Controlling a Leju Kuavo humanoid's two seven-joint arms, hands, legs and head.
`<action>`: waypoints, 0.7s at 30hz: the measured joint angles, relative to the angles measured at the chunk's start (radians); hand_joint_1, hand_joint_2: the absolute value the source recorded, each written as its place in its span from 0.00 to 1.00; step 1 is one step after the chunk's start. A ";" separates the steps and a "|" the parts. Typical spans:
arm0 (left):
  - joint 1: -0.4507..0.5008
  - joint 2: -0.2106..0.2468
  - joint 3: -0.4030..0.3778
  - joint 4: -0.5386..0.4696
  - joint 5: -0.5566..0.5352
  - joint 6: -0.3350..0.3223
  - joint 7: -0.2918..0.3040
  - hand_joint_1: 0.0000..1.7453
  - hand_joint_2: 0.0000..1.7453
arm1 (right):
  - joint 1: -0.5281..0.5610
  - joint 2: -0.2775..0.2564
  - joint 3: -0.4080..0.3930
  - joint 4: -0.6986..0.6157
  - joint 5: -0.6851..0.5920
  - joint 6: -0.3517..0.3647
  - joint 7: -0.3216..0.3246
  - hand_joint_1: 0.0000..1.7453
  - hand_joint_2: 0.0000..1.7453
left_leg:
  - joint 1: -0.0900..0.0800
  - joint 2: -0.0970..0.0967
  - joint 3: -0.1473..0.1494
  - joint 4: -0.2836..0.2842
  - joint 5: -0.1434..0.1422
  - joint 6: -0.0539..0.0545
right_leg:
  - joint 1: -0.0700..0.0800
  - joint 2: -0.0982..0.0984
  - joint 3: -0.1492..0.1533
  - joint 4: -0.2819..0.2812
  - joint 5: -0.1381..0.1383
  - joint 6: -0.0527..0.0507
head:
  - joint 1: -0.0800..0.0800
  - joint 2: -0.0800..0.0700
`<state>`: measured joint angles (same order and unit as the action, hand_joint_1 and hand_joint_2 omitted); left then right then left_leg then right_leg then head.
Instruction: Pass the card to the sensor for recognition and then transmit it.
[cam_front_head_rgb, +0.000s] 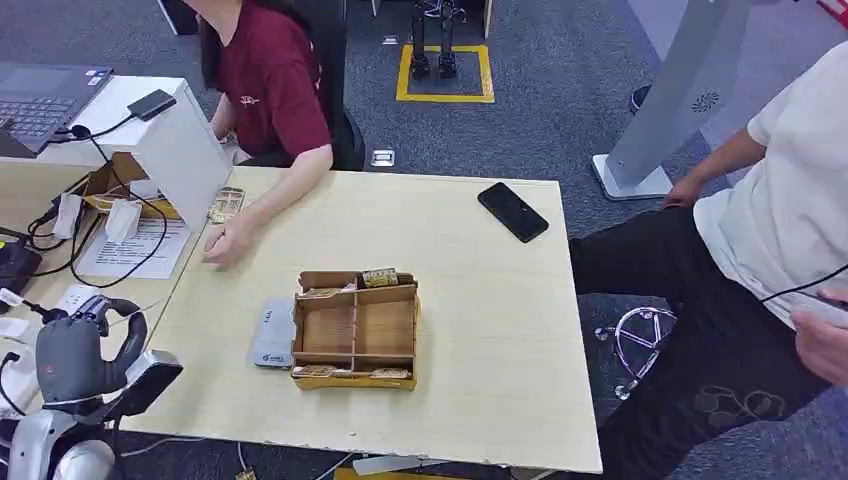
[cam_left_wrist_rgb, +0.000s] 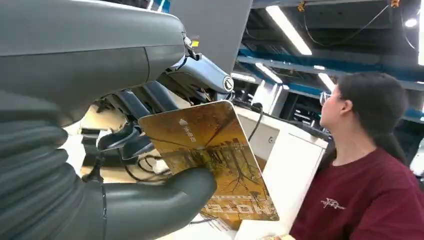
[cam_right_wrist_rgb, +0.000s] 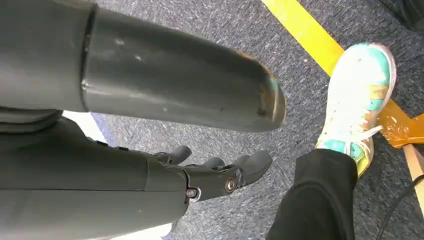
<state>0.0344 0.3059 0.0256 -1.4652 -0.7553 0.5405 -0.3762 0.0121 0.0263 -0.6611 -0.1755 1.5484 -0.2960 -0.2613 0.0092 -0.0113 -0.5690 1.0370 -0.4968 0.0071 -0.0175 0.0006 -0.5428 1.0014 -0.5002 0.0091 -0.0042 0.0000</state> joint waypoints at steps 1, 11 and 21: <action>0.000 -0.001 0.000 -0.002 0.029 -0.019 -0.008 1.00 1.00 | 0.000 0.000 0.000 0.000 0.000 0.000 0.000 0.00 0.00 | 0.000 0.000 0.000 0.000 0.000 0.000 | 0.000 0.000 0.000 0.000 0.000 0.000 | 0.000 0.000; -0.015 -0.072 0.009 -0.051 0.400 -0.260 -0.021 1.00 1.00 | 0.001 0.000 0.000 0.000 -0.002 -0.013 0.010 0.00 0.00 | 0.000 0.000 0.000 0.000 0.000 0.000 | 0.000 0.000 0.000 0.000 0.000 0.000 | 0.000 0.000; -0.019 -0.100 0.029 -0.064 0.542 -0.403 0.027 1.00 1.00 | 0.001 0.000 0.000 0.000 -0.002 -0.013 0.010 0.00 0.00 | 0.000 0.000 0.000 0.000 0.000 0.000 | 0.000 0.000 0.000 0.000 0.000 0.000 | 0.000 0.000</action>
<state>0.0154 0.2064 0.0546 -1.5297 -0.2134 0.1379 -0.3494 0.0134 0.0263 -0.6615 -0.1755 1.5469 -0.3090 -0.2510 0.0093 -0.0113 -0.5690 1.0371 -0.4968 0.0071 -0.0174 0.0007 -0.5429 1.0014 -0.5001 0.0092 -0.0042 0.0000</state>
